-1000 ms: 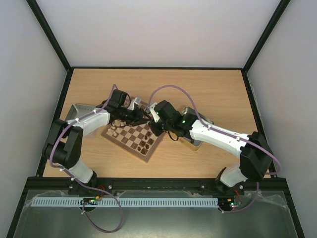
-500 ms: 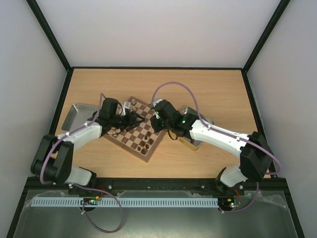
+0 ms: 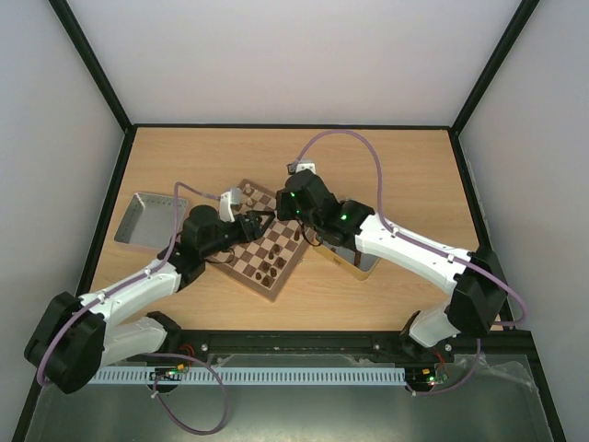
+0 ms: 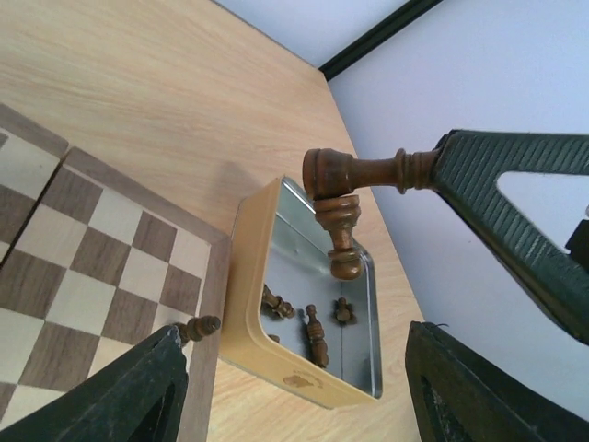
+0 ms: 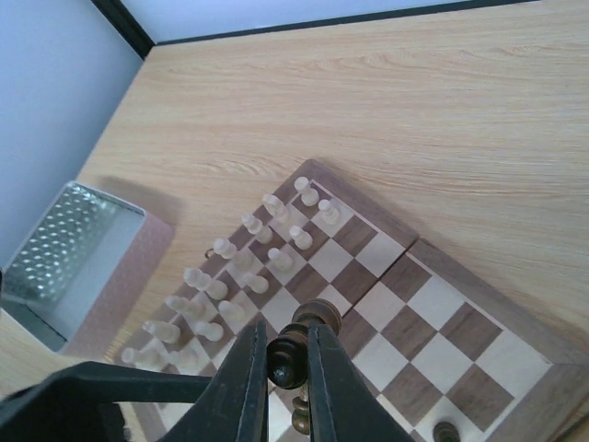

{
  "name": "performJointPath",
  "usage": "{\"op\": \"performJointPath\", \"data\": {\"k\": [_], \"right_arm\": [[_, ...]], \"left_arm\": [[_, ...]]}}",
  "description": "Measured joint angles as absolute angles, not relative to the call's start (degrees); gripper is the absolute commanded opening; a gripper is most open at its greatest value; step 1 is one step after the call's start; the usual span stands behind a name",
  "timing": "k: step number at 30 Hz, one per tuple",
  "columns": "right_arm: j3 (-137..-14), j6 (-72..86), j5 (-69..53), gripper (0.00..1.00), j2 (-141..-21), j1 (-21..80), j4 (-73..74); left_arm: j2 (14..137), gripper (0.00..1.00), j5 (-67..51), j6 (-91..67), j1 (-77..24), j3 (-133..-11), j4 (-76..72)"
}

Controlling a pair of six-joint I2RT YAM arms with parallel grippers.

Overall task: Set up the chess pieces on the board
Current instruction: Pick up the chess piece from the chessboard.

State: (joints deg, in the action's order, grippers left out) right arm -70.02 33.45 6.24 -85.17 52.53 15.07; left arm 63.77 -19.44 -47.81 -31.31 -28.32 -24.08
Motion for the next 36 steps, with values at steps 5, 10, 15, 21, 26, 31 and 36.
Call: {"op": "performJointPath", "data": {"k": [5,10,15,21,26,31,36], "right_arm": [[-71.5,37.8,5.7,0.08,-85.2,52.5,15.0],[-72.4,39.9,4.4,0.08,-85.2,52.6,14.9],[-72.6,41.1,3.4,0.08,-85.2,52.6,14.9],[-72.6,41.9,2.5,0.08,-85.2,52.6,14.9],[-72.6,42.5,2.2,0.08,-85.2,52.6,14.9],[-72.6,42.7,2.2,0.08,-85.2,52.6,14.9],[-72.6,42.7,2.2,0.08,-85.2,52.6,14.9]], "left_arm": [[64.1,0.7,-16.2,-46.7,-32.9,-27.0,-29.7],[66.2,0.68,-16.0,-46.5,-33.0,-27.4,-33.2],[68.8,0.6,-16.3,-47.3,-33.0,-27.8,-35.0],[70.3,0.44,-16.5,-48.9,-33.0,-28.4,-37.7],[71.5,0.34,-16.6,-49.0,-33.0,-29.0,-38.5],[71.5,0.33,-16.6,-49.1,-33.0,-29.0,-38.5],[71.3,0.39,-16.5,-49.2,-33.0,-29.0,-38.3]]}}
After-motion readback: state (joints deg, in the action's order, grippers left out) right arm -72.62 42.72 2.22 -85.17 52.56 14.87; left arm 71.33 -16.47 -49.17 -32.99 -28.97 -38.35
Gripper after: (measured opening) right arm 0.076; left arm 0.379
